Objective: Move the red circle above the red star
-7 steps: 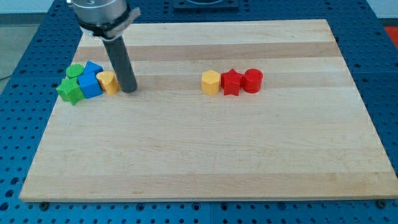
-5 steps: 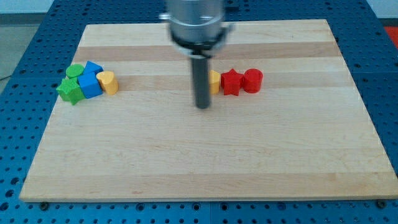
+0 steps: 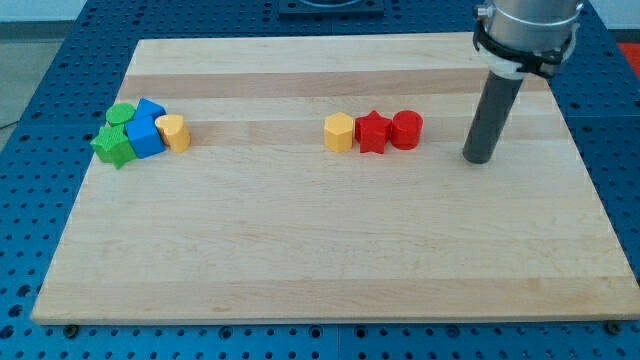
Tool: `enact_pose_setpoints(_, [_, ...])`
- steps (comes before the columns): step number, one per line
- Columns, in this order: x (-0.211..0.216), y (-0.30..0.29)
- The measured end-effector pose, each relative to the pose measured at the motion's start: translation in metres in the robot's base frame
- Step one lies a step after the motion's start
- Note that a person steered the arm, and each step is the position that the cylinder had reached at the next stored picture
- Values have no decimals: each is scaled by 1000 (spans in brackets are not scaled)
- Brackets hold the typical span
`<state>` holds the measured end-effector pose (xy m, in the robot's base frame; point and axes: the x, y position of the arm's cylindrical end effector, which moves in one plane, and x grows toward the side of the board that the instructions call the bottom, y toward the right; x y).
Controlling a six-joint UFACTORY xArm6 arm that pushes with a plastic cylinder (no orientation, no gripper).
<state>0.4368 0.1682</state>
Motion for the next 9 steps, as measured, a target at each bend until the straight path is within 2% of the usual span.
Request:
enact_pose_setpoints(1, [-9, -14])
enact_pose_setpoints(3, [-60, -29])
enact_pose_setpoints(4, [-38, -1])
enact_pose_setpoints(5, [-12, 4])
enact_pose_setpoints(6, [-13, -29])
enact_pose_setpoints(9, [-75, -85])
